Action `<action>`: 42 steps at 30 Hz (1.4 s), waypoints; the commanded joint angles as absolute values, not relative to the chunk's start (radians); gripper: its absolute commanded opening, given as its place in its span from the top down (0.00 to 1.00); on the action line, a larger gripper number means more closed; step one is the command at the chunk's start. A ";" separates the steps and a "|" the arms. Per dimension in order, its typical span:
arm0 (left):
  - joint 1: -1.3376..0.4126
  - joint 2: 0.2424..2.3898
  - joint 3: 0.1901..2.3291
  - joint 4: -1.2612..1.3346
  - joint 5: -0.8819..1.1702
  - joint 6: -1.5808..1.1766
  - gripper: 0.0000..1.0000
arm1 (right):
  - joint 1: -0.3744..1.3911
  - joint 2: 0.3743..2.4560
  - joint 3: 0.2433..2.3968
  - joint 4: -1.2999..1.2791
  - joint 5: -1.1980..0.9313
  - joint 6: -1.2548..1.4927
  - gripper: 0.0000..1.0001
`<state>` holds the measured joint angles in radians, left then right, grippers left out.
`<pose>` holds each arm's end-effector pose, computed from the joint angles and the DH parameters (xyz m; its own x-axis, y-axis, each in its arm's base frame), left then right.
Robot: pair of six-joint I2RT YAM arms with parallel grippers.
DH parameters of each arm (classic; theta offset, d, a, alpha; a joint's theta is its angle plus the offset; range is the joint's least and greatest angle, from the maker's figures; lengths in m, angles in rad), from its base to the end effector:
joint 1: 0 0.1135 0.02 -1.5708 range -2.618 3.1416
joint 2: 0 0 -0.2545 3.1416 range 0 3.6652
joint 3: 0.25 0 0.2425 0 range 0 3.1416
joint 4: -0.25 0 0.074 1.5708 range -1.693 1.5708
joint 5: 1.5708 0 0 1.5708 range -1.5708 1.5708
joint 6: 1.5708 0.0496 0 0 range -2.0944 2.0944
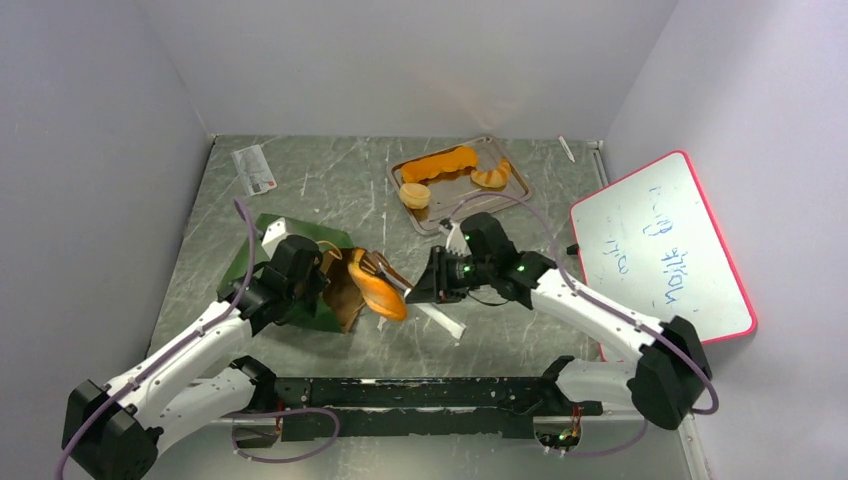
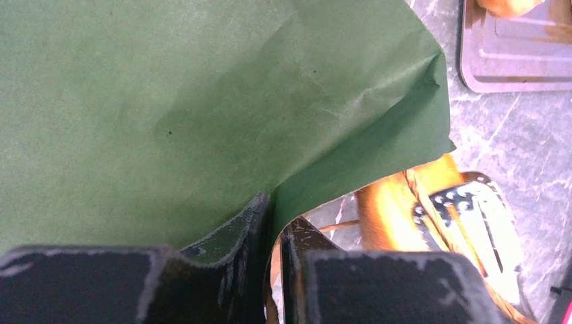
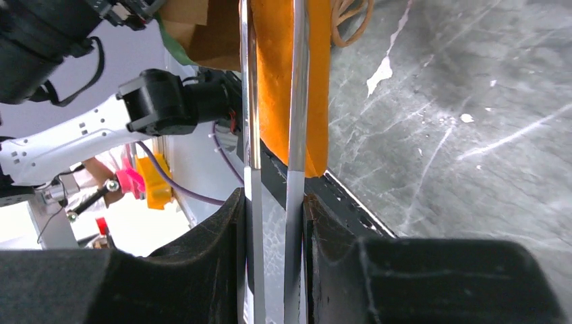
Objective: Take the fake bread out of the paper bag
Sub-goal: Take out the fake bread from the paper bag, then place the fake bread in the container.
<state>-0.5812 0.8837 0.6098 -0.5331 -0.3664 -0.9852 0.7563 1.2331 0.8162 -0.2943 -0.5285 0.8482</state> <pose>0.1637 -0.0863 0.2176 -0.5882 -0.5445 -0.5979 -0.3342 0.8369 -0.4334 0.1744 0.1989 0.2371 -0.9669 -0.0217 -0.2541 -0.2195 0.5780 0.7859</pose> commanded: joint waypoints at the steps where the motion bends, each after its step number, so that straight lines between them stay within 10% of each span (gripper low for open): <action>1: -0.589 0.917 0.663 -0.514 -0.445 -1.025 0.93 | 0.670 1.152 0.893 -0.391 -0.500 0.786 1.00; 36: -0.588 1.027 0.757 -0.479 -0.304 -0.834 0.93 | 0.140 1.859 1.245 0.040 -0.531 0.821 1.00; 42: -0.589 1.040 0.749 -0.453 -0.287 -0.834 0.93 | 0.139 1.863 1.181 0.079 -0.526 0.838 0.80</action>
<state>-0.5854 1.0405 0.7616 -0.4976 -0.3279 -0.8433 0.1455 1.8557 1.2110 0.0158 -0.5385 0.8154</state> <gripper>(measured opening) 0.072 0.265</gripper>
